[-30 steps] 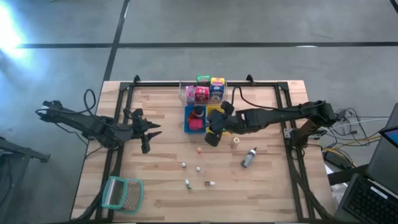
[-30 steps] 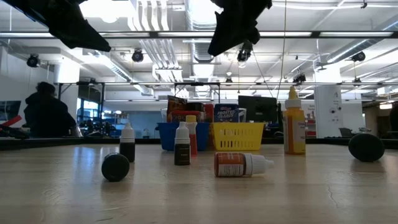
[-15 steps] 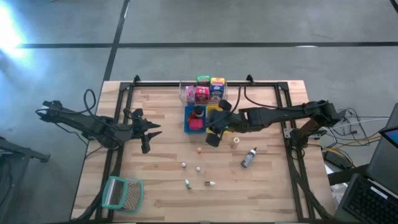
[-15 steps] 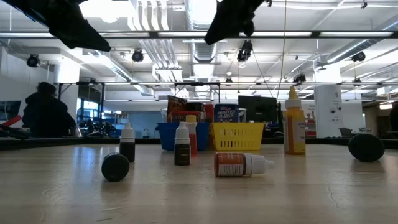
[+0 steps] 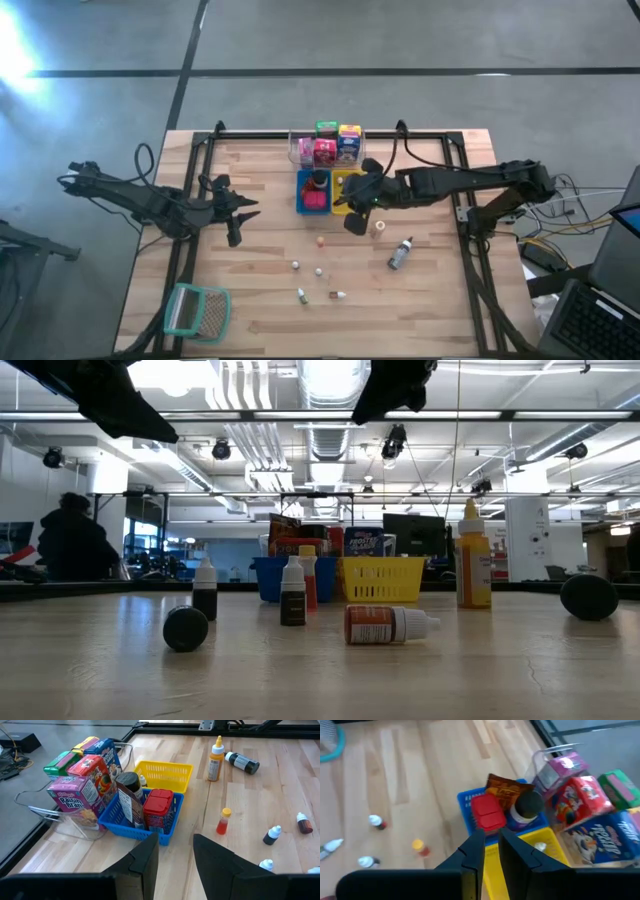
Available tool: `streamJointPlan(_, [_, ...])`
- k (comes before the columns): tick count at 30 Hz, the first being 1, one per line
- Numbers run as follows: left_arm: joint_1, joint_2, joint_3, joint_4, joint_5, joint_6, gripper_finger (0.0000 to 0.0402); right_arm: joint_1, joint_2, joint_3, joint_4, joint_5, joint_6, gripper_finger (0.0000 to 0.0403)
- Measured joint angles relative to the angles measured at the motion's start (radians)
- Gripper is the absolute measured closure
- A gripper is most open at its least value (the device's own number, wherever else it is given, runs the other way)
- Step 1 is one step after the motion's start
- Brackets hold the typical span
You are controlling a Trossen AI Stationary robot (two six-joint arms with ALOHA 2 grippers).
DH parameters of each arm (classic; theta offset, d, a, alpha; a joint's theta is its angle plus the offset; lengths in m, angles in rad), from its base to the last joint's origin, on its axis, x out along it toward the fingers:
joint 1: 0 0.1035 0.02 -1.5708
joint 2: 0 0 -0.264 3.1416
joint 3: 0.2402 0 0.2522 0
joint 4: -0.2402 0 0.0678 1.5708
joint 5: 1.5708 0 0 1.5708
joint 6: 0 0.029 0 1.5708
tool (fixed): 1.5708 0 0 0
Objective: Pick & Place Kitchen Items
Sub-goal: Put the small orange food coloring bottle into the yellow bin
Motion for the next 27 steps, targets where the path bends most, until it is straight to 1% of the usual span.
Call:
streamJointPlan(4, [0.0,0.0,0.0,0.0,0.0,0.0,0.0273,0.031,-0.001,0.0,0.014,-0.052,0.004,0.0339])
streamJointPlan(8, [0.0,0.0,0.0,0.0,0.0,0.0,0.0273,0.097,0.0,0.001,0.024,-0.034,0.074,0.0339])
streamJointPlan(12, [0.0,0.0,0.0,0.0,0.0,0.0,0.0273,0.145,-0.015,0.007,0.016,0.0,0.169,0.0354])
streamJointPlan(14, [0.0,0.0,0.0,0.0,0.0,0.0,0.0273,0.16,-0.02,0.008,-0.034,0.001,0.224,0.0362])
streamJointPlan(18, [0.0,0.0,0.0,0.0,0.0,0.0,0.0273,0.175,-0.03,0.007,-0.206,-0.025,0.33,0.0374])
streamJointPlan(21, [0.0,0.0,0.0,0.0,0.0,0.0,0.0273,0.195,-0.036,0.007,-0.296,-0.019,0.356,0.0374])
streamJointPlan(23, [0.0,0.0,0.0,0.0,0.0,0.0,0.0273,0.215,-0.034,0.007,-0.314,-0.008,0.359,0.0371])
streamJointPlan(27, [0.0,0.0,0.0,0.0,0.0,0.0,0.0273,0.235,-0.032,0.006,-0.311,0.061,0.343,0.0362])
